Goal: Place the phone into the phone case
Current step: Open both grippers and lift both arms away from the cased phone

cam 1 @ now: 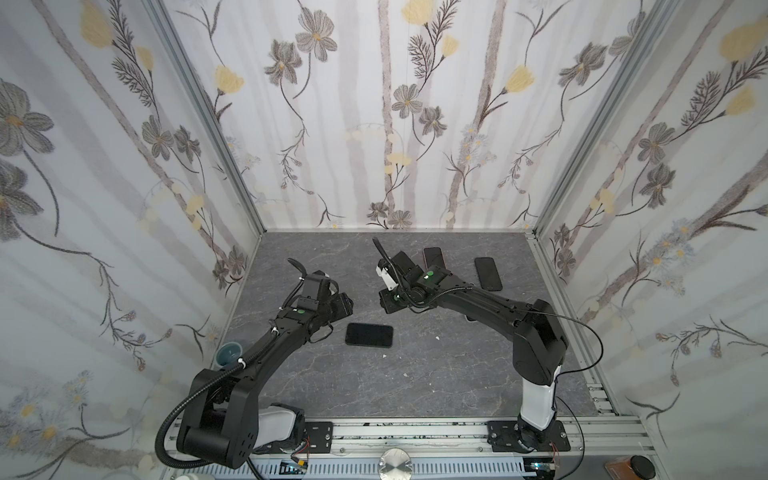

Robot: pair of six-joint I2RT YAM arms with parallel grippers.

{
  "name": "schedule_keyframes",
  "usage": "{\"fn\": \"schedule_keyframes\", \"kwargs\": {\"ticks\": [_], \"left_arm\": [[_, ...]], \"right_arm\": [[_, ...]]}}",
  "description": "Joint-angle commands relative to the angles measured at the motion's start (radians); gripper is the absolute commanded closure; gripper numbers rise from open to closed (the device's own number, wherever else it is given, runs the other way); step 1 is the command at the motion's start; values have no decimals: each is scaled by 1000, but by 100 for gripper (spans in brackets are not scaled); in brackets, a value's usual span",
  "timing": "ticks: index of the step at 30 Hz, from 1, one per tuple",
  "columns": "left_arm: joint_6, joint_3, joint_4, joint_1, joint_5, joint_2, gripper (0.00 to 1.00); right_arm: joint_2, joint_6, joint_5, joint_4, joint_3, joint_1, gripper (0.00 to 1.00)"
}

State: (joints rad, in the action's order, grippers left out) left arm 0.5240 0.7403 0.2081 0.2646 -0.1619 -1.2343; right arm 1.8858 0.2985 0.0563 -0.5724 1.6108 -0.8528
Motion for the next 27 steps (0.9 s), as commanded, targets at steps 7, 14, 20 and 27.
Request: {"fn": "schedule_keyframes", "kwargs": {"ticks": [7, 14, 20, 27], "left_arm": [[-1, -28, 82, -9, 114, 175, 19], [-11, -86, 86, -9, 126, 303, 14], [-39, -138, 49, -10, 124, 403, 10], [-138, -195, -7, -8, 32, 456, 3]], "right_arm": [[-157, -579, 101, 316, -191, -20, 32], [-94, -785, 215, 287, -256, -26, 9], [-23, -831, 199, 293, -284, -38, 0], [69, -844, 161, 286, -248, -57, 0]]}}
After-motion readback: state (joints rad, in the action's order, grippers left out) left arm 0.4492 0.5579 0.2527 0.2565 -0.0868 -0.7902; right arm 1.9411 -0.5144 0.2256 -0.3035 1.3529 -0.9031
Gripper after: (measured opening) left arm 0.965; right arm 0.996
